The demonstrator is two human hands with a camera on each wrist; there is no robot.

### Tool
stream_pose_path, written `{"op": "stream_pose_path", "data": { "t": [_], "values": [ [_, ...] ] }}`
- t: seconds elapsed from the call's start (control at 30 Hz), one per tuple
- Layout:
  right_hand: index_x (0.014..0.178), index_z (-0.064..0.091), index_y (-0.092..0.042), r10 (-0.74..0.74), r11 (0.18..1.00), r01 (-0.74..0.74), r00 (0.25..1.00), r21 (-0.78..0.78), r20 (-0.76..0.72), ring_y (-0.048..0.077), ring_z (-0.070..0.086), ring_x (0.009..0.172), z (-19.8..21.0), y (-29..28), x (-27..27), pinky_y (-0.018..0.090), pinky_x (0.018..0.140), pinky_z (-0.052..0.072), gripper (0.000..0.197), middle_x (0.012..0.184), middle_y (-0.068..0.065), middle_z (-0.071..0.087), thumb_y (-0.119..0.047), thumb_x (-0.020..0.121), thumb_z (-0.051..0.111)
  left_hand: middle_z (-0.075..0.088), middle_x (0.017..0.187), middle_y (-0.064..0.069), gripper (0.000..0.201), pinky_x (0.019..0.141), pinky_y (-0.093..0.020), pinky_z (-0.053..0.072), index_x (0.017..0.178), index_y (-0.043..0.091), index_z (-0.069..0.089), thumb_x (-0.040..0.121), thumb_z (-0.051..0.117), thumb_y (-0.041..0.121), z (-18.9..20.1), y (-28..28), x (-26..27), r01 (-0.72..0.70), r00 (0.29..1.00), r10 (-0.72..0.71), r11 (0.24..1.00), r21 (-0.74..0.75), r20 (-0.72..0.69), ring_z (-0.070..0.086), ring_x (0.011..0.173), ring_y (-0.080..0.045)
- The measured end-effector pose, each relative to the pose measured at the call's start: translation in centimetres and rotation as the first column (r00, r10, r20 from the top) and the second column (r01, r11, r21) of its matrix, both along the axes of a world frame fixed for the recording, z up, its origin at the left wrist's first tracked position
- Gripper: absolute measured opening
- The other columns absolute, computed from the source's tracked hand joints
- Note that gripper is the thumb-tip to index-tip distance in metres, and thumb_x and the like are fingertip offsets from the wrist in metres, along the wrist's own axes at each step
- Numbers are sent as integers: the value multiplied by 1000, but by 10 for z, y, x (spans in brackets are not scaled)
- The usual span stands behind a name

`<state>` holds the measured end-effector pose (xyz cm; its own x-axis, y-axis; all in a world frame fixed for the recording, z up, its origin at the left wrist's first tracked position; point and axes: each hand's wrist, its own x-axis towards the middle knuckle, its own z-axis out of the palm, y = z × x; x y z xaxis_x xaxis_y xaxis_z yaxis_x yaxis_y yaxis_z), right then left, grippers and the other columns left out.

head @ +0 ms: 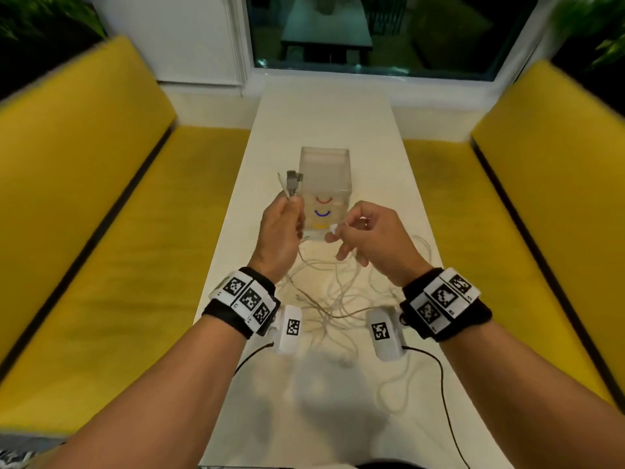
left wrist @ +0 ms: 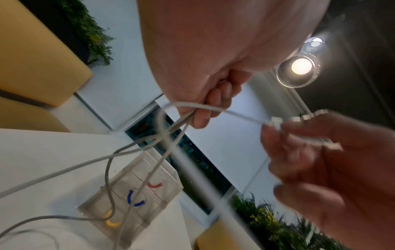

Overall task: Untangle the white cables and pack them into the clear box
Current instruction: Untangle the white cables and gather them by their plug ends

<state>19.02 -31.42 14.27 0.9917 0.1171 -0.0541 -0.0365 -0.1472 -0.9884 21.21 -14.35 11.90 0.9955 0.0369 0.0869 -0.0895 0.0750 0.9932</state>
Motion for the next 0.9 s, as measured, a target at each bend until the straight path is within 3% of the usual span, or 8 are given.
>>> {"op": "stream_pose_path", "data": {
  "t": [0.1, 0.23, 0.43, 0.57, 0.63, 0.7, 0.8, 0.9],
  "values": [
    [92, 62, -5, -18, 996, 11, 996, 83, 86, 23, 55, 52, 23, -1, 7, 30, 44, 33, 6, 77, 17, 73, -3, 90, 67, 43, 54, 15, 33, 52, -23, 32, 78, 17, 47, 106, 35, 29, 8, -15, -10, 122, 993, -121, 991, 64, -12, 36, 50, -4],
    [97, 67, 3, -58, 997, 50, 989, 58, 137, 18, 52, 50, 35, 2, 10, 31, 43, 37, 11, 68, 12, 67, -5, 90, 68, 42, 52, 15, 36, 50, -20, 29, 81, 13, 45, 111, 27, 22, 18, -28, -22, 246, 969, -245, 969, 23, -25, 32, 49, -3],
    [103, 60, -3, -135, 990, 132, 987, 46, 84, 22, 63, 57, 30, 7, 1, 33, 47, 49, 20, 78, 13, 69, -17, 92, 70, 42, 56, 13, 36, 52, -25, 31, 77, 16, 43, 110, 29, 20, 18, -30, -26, 179, 982, -183, 981, -78, -44, 34, 53, -8],
    [105, 60, -2, 134, 985, -137, 990, -108, -39, 23, 70, 71, 6, 11, -19, 37, 67, 51, 31, 85, 9, 72, -32, 97, 64, 38, 58, 4, 38, 51, -29, 34, 77, 14, 42, 111, 31, 26, 21, -24, -18, 16, 997, -29, 983, -185, -69, 36, 51, -13],
    [102, 58, 3, 250, 960, -261, 962, -100, -114, 26, 65, 60, -7, 8, -26, 35, 62, 48, 32, 74, 12, 67, -28, 97, 65, 33, 58, 3, 36, 48, -29, 36, 80, 14, 41, 111, 30, 28, 25, -19, -15, -13, 997, -7, 969, -246, -81, 35, 49, -14],
    [90, 62, 4, 275, 936, -297, 952, -190, -134, 15, 49, 48, -16, 0, -27, 27, 52, 41, 34, 63, 8, 57, -29, 95, 68, 30, 58, 3, 36, 42, -25, 33, 81, 16, 41, 111, 30, 32, 29, -12, -13, -28, 994, -6, 951, -309, -109, 29, 45, -12],
    [73, 65, -4, 114, 938, -128, 992, -322, -62, 0, 37, 43, -19, -22, -15, 15, 47, 32, 29, 56, -4, 49, -27, 87, 78, 28, 56, 6, 39, 37, -19, 21, 77, 19, 39, 110, 30, 36, 32, -4, -11, -19, 990, -35, 926, -376, -137, 20, 42, -7],
    [68, 63, -9, -38, 923, 30, 999, -384, -13, -1, 41, 41, -18, -52, 6, 12, 46, 34, 27, 52, -10, 50, -22, 82, 82, 27, 55, 7, 40, 37, -18, 19, 75, 20, 39, 110, 30, 35, 33, 5, -11, -11, 990, -42, 931, -364, -136, 19, 41, -6]
  ]
}}
